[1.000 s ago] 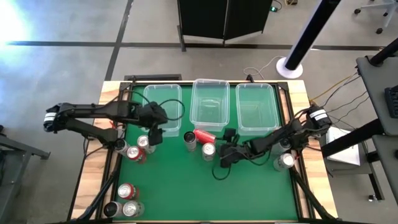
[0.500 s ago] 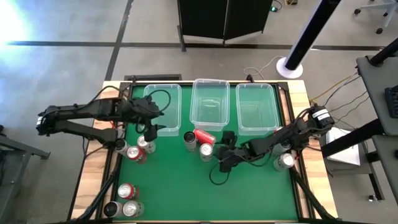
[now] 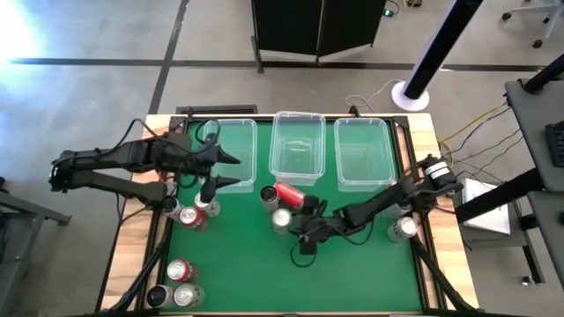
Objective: Sort soda cans
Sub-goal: Put the top middle orange soda can into the right transparent bin
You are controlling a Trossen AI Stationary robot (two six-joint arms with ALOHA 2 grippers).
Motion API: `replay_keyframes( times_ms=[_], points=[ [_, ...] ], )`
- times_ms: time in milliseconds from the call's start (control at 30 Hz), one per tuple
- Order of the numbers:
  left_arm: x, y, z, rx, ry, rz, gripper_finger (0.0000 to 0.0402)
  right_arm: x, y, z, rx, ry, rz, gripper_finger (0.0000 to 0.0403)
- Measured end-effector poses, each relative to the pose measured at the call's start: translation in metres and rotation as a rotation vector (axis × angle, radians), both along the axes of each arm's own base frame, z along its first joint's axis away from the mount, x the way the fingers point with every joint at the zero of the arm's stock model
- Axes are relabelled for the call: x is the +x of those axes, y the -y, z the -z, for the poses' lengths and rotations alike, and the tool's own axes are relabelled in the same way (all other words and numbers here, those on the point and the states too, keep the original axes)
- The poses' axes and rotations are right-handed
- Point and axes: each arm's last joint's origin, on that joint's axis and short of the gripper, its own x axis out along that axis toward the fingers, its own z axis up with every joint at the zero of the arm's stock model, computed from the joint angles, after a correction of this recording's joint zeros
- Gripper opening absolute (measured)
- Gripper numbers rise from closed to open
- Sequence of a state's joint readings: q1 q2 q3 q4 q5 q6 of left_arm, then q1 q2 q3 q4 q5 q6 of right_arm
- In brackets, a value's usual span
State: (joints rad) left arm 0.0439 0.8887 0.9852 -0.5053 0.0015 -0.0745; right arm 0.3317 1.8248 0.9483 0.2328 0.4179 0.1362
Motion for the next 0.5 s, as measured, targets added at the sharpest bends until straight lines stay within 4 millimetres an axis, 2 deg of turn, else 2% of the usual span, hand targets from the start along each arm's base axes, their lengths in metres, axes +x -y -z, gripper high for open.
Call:
replay_keyframes(
  times_ms=[167,233,333,500],
  points=[
    [0.001,0.001,-0.001,0.015,0.011,0.024,0.0259,0.025,-0.009,0.011,-0.019,-0.004,-0.013,0.0237],
    [0.000,0.001,-0.001,0.016,0.015,0.026,0.0259,0.032,-0.011,0.009,-0.041,-0.018,-0.010,0.0240],
    [-0.001,0.003,-0.002,0.016,0.021,0.040,0.0259,0.037,-0.013,-0.003,-0.080,-0.061,0.049,0.0247],
    [0.000,0.012,-0.003,0.025,0.036,0.091,0.0259,0.026,-0.009,-0.027,-0.197,-0.136,0.195,0.0254]
  ],
)
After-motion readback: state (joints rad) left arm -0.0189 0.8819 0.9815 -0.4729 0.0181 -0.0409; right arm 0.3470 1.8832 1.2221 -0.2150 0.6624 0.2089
